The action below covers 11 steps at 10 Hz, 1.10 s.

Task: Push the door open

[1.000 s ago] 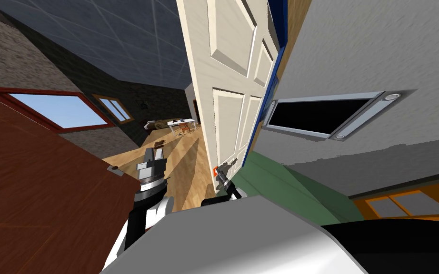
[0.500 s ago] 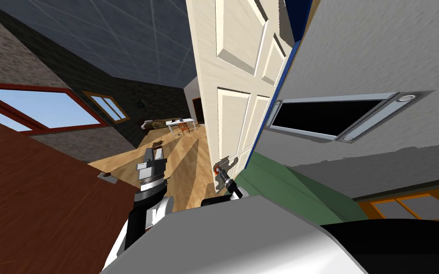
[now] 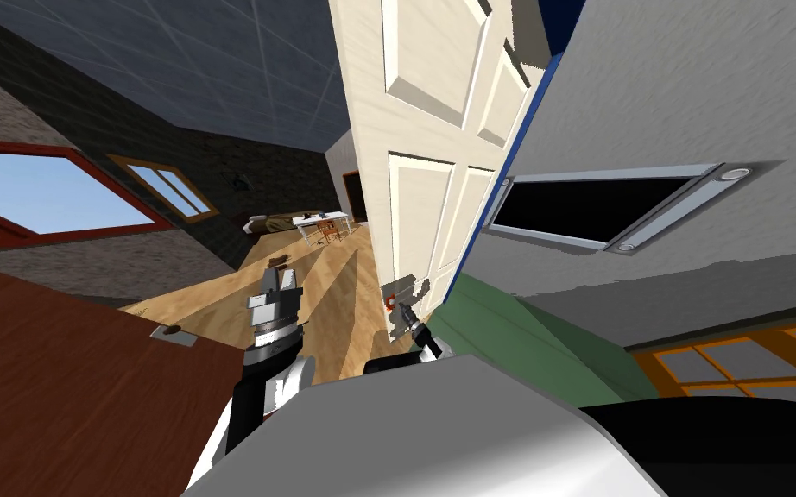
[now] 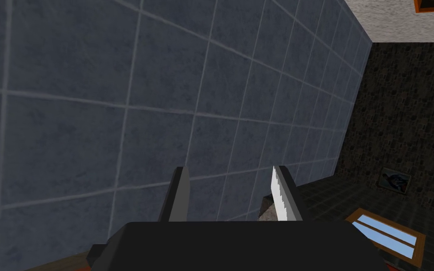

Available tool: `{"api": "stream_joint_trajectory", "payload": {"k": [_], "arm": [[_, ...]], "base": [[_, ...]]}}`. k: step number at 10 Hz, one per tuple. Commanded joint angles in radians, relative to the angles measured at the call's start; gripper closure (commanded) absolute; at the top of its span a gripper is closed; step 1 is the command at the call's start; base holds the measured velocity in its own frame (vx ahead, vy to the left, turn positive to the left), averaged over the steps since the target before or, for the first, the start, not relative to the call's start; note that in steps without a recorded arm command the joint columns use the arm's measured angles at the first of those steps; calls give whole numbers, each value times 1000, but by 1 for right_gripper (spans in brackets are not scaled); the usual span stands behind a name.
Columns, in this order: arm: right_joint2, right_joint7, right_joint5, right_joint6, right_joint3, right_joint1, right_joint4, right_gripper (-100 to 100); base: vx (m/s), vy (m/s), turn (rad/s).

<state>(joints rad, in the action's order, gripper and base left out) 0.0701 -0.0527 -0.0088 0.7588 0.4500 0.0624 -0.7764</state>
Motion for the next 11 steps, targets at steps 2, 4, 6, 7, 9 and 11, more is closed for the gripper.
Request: {"api": "stream_joint_trajectory", "payload": {"k": [2,4,6,7,9,11], "arm": [[0,-3,-1,-2,4,-4,-7,-100],[-5,-6,-3,-5,6,-7,-15,-100],[-15,-9,-4,-8,10,-10,-23,-100],[-12,-8,-3,-9,9,-9,-24,-100],[-6,-5,-4,-5,4,-9,-19,-100],[-5,-2,-6,-1,0,-8,-14,-100]], "base": [[-178,-49,-28],[-194,-39,-39],[-229,-46,-36],[-92,-10,-6],[109,78,27],[190,76,18]]}}
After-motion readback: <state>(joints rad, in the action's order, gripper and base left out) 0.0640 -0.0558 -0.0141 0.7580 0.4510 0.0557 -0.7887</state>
